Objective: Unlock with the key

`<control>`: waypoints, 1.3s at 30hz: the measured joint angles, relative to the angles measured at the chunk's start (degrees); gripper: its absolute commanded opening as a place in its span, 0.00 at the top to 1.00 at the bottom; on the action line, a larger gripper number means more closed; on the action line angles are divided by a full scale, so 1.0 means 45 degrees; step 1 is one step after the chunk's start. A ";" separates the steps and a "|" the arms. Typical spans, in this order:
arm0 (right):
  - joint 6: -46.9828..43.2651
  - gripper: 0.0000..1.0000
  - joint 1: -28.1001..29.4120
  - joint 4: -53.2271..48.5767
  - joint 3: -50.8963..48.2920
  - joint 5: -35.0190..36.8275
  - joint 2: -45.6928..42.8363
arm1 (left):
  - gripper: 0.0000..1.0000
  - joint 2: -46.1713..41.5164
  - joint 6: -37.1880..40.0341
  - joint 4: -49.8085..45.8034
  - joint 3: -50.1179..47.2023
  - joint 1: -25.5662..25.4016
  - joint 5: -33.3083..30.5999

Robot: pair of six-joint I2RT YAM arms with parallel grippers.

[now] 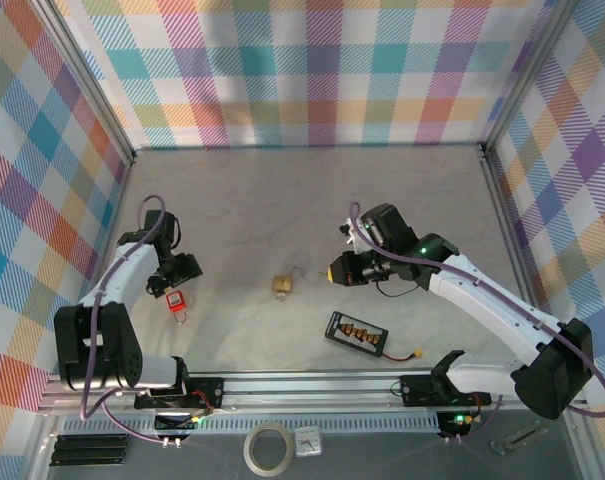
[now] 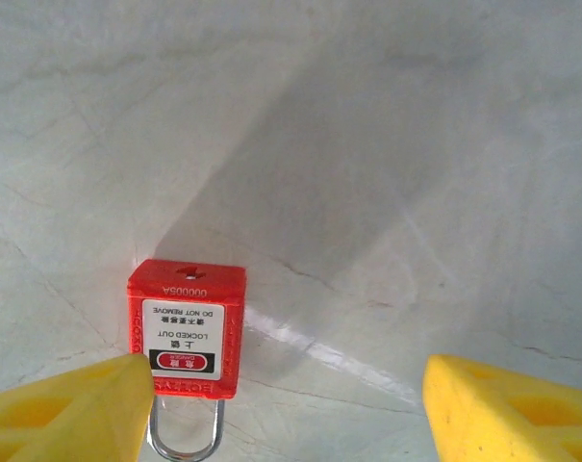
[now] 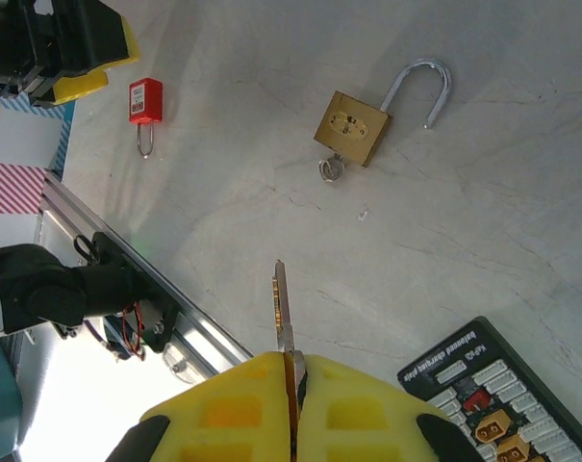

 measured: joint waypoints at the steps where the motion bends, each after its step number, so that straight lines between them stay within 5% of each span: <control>1: 0.0000 1.00 -0.0005 0.0019 0.0000 -0.0005 0.0000 | 0.26 0.0243 -0.0005 -0.0015 -0.0019 0.0000 -0.0078; 17: -0.0015 1.00 -0.0248 0.0039 -0.0049 -0.0005 -0.0107 | 0.28 0.2176 -0.0442 0.0364 -0.0690 0.0005 -0.0743; 39: -0.0015 1.00 -0.1069 -0.0039 -0.0058 -0.0282 0.0185 | 0.67 0.1423 -0.0325 0.1559 -0.1384 -0.0238 0.0525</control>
